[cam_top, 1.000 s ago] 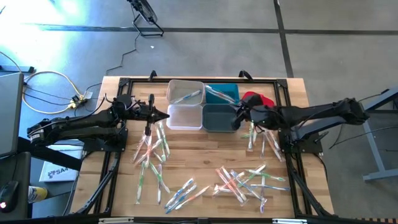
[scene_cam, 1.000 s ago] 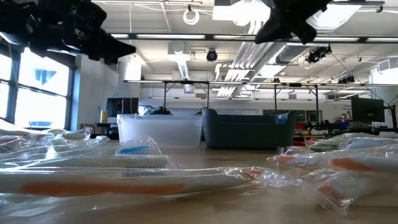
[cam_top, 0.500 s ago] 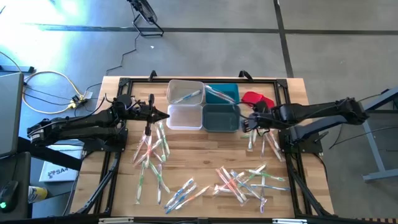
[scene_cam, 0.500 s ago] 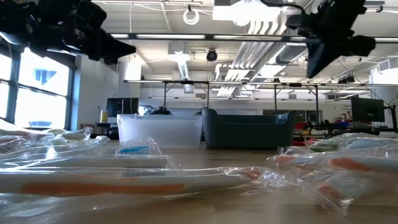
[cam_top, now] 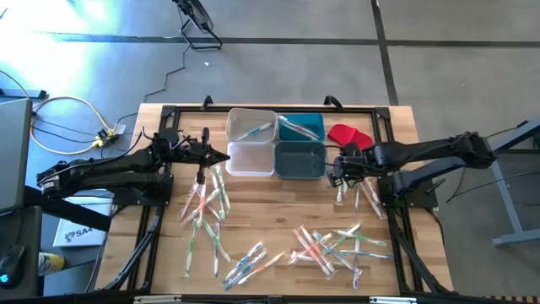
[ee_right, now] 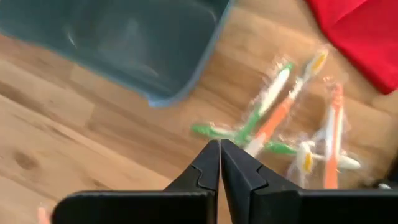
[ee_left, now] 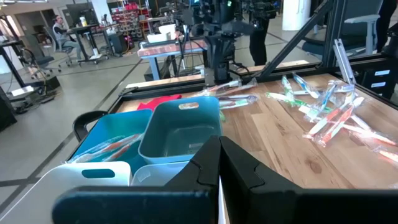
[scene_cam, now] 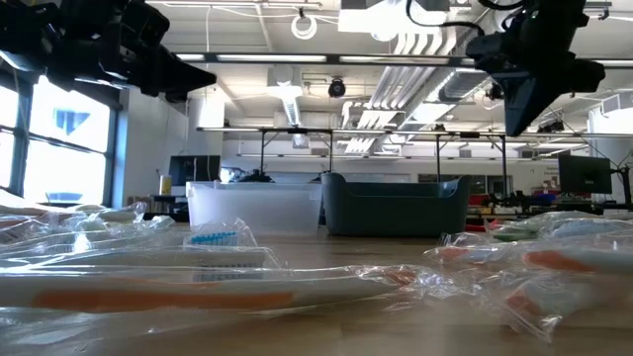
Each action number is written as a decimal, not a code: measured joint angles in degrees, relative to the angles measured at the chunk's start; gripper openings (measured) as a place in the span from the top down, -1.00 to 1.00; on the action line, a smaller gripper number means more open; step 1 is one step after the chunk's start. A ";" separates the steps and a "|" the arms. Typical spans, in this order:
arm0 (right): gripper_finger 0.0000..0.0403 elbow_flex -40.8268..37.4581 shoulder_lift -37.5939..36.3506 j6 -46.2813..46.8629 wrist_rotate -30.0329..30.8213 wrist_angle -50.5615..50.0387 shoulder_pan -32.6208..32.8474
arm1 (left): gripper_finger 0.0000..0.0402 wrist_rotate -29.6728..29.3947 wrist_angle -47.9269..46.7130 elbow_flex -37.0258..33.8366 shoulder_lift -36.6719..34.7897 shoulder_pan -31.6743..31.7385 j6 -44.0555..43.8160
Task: Pick & Place Toothbrushes
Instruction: Put the green toothbrush into the green bin
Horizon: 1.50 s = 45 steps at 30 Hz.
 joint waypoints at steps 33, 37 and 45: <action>0.28 -2.23 18.38 5.35 -7.64 0.88 0.13 | 0.99 0.02 0.00 0.00 0.00 0.00 -0.01; 0.28 -4.81 18.41 6.32 -7.62 3.78 0.90 | 0.99 0.02 0.00 0.00 0.00 0.00 -0.01; 0.32 -6.29 18.41 7.68 -7.08 9.85 1.52 | 0.99 0.02 0.00 0.00 0.00 0.00 -0.01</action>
